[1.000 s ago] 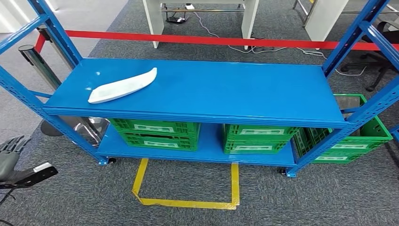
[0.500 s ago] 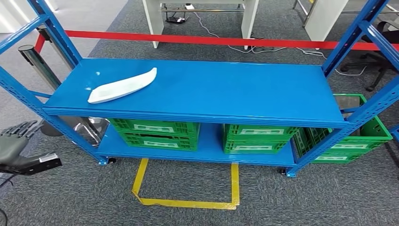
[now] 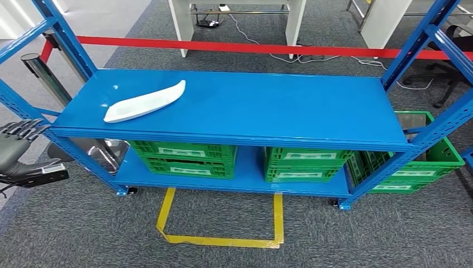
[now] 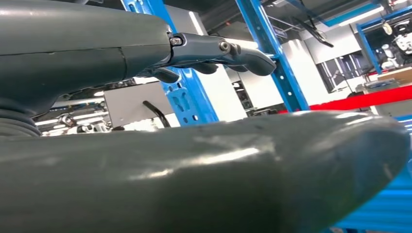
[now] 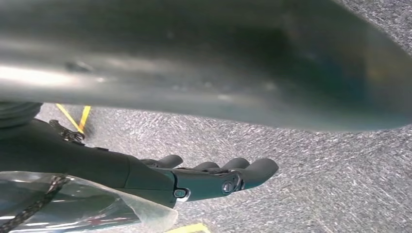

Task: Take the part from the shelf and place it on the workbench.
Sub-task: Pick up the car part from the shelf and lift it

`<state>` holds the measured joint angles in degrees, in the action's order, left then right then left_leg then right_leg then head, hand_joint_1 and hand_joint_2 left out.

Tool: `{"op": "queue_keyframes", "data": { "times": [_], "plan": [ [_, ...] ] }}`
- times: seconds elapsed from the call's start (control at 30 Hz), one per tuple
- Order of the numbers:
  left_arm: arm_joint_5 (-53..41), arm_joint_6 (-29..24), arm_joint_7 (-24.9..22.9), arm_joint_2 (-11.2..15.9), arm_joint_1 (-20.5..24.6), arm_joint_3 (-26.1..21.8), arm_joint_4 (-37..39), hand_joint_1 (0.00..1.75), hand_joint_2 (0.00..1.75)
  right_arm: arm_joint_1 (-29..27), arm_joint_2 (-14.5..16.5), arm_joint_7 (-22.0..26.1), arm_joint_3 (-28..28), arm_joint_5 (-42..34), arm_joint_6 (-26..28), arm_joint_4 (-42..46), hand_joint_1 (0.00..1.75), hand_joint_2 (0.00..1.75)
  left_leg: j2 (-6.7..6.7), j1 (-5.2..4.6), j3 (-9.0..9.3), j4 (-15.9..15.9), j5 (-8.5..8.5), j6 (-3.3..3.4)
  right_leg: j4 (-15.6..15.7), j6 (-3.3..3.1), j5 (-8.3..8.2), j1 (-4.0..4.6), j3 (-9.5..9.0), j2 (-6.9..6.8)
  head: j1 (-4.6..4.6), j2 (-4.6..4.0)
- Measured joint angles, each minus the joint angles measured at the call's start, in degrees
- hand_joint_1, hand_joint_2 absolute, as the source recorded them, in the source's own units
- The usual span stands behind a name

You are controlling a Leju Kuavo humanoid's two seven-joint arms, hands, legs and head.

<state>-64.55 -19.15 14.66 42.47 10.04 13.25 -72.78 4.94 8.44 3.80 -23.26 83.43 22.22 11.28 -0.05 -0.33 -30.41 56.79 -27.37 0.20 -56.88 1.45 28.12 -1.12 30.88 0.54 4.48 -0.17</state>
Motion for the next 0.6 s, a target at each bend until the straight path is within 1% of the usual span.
{"op": "queue_keyframes", "data": {
  "times": [0.33, 0.6],
  "plan": [
    [0.4, -0.3, -0.6, 0.6, 3.1, 3.7, 0.2, 0.0, 0.0, 0.1, 0.0, 0.0, 0.0, -0.5, 0.4, 0.0, 0.0, 0.0, 0.01, 0.0, -0.03, 0.0, 0.02, 0.02, 0.0, 0.01, -0.03, 0.0, 0.02, 0.01, -0.01, 0.0],
    [1.3, 0.0, -0.5, 0.9, 4.2, 5.9, 0.7, 0.0, 0.0, 0.1, 0.0, 0.2, 0.0, -0.8, 0.7, 0.0, 0.0, 0.0, 0.01, 0.0, -0.05, 0.0, 0.02, 0.02, 0.0, 0.01, -0.03, 0.0, 0.03, 0.02, -0.01, 0.0]
  ]
}}
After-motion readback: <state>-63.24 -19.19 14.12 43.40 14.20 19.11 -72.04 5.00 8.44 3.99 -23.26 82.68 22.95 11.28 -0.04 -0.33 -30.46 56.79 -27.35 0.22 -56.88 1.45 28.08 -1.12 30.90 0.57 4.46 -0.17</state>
